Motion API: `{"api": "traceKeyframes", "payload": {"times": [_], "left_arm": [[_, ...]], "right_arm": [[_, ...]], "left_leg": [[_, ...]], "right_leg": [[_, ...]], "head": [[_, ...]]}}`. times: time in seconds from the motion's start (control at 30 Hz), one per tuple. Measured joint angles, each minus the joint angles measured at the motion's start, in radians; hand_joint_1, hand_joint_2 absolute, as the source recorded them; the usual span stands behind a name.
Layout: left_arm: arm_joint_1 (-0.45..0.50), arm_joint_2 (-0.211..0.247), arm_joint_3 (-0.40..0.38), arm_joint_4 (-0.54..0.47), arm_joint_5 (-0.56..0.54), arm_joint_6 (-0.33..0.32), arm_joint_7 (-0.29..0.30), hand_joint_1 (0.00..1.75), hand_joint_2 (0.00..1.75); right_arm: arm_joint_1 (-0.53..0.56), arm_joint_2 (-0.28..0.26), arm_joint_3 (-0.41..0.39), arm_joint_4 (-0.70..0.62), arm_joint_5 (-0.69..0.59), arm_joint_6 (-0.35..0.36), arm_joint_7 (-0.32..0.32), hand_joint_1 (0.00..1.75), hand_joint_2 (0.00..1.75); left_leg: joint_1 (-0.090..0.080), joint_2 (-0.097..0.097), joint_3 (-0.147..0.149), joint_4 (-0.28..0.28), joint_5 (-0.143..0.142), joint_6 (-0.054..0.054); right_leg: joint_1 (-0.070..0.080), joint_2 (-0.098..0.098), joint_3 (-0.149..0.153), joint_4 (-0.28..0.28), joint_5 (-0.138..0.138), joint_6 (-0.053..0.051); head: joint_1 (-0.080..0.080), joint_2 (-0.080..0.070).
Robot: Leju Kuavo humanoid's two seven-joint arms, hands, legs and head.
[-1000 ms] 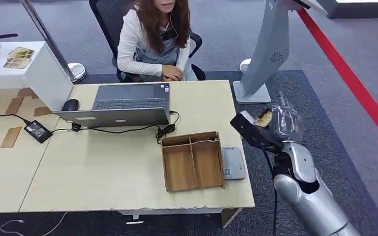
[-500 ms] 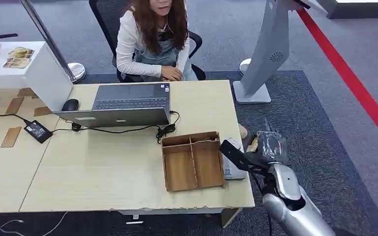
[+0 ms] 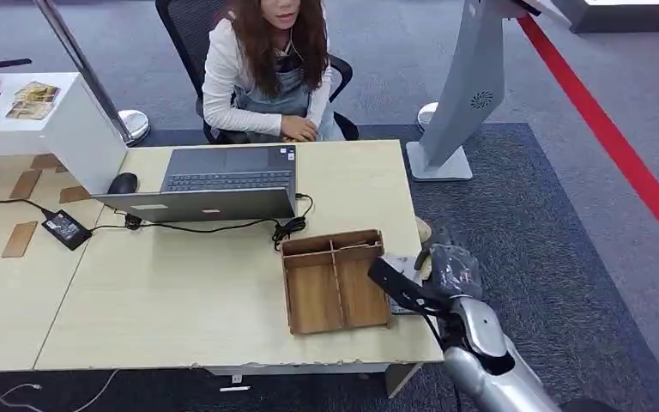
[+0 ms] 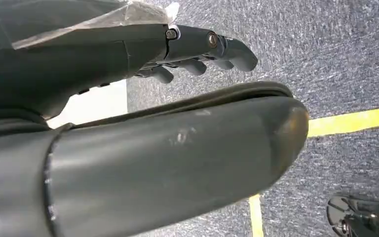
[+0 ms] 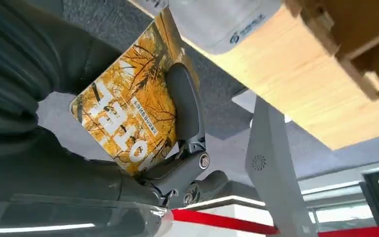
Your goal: Pass the card to the sensor for recognition and then transmit it.
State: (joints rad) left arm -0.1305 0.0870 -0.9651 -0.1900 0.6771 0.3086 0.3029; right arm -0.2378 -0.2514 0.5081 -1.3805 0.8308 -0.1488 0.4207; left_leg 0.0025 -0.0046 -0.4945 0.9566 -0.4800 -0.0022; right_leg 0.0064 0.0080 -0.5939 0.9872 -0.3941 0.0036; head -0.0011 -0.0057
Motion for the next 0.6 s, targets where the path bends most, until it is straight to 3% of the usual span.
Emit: {"api": "traceKeyframes", "payload": {"times": [0.6], "left_arm": [[-0.001,-0.001,0.002,0.0,-0.002,0.008,0.01,0.0,0.0]], "right_arm": [[0.016,0.051,0.046,0.132,-0.039,-0.031,-0.013,1.75,1.75]], "left_leg": [[0.0,0.0,0.0,0.0,0.0,0.0]], "right_leg": [[0.0,0.0,0.0,0.0,0.0,0.0]], "head": [[0.0,0.0]]}}
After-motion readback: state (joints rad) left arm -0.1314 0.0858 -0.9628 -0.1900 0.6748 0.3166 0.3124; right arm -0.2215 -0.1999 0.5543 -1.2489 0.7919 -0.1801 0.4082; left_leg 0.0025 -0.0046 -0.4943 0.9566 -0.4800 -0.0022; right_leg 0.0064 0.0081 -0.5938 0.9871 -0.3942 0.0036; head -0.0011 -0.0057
